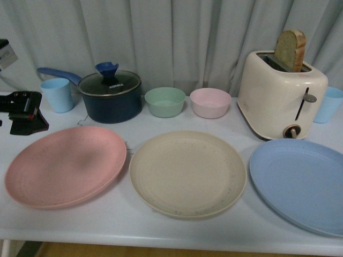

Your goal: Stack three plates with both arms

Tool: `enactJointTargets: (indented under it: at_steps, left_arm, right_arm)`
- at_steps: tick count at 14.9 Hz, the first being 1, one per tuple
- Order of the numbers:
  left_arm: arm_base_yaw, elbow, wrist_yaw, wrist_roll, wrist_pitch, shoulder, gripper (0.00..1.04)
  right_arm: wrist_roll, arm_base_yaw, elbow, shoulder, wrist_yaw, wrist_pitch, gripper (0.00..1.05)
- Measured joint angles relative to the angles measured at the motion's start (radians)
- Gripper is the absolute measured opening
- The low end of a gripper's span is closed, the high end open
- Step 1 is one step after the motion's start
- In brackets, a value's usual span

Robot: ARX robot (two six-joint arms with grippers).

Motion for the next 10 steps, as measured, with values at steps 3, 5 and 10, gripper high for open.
enactJointTargets:
  at_steps: [3, 5, 10]
  left_arm:
    - [0.057, 0.095, 0.061, 0.016, -0.029, 0.158, 0.98]
    - [0.074, 0.14, 0.07, 0.027, -0.03, 0.218, 0.98]
    - [0.13, 0.249, 0.078, 0.057, -0.04, 0.362, 0.98]
  right_arm:
    - [0.0, 0.0, 0.0, 0.0, 0.0, 0.0, 0.98]
    - [0.0, 0.0, 0.0, 0.0, 0.0, 0.0, 0.98]
    - [0.0, 0.0, 0.0, 0.0, 0.0, 0.0, 0.98]
